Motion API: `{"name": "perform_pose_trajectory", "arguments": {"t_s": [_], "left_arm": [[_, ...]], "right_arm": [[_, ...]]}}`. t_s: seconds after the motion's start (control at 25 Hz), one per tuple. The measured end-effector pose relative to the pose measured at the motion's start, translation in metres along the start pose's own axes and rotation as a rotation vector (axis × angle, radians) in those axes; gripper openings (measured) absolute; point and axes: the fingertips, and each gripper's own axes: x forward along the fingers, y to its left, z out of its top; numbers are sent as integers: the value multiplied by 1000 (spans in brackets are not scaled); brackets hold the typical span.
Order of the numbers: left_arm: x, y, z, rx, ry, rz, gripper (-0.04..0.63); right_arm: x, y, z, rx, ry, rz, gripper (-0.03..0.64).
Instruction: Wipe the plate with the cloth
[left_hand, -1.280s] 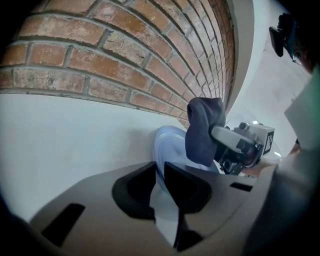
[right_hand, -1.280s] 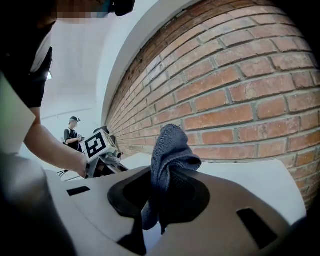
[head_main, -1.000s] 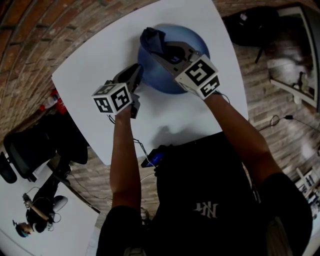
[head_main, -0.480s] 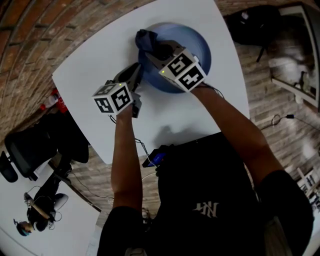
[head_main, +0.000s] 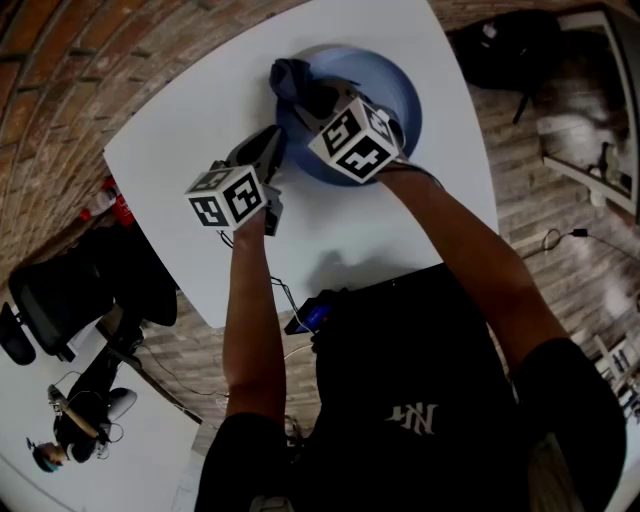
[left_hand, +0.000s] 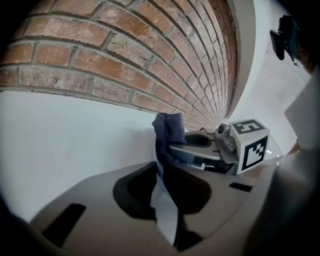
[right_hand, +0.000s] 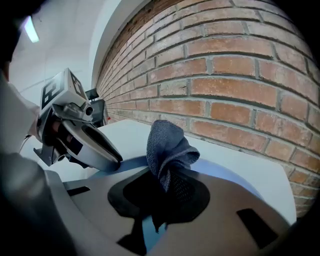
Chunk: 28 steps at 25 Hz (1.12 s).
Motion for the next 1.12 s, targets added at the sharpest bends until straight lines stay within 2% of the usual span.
{"name": "perform_pose_trajectory", "arguments": {"t_s": [0.4,0.92,1.12], "left_arm": [[1,0,-2,22,15,17,44],[-1,1,1,34,15,45,44],[1,1,-3,23,26,30,43]], "right_arm": [[-5,-11,-6,-96,82,-27,80],[-21,-45,-22,-126,202,-105,80],[-32,-60,-29,-151,253,-154,80]]}}
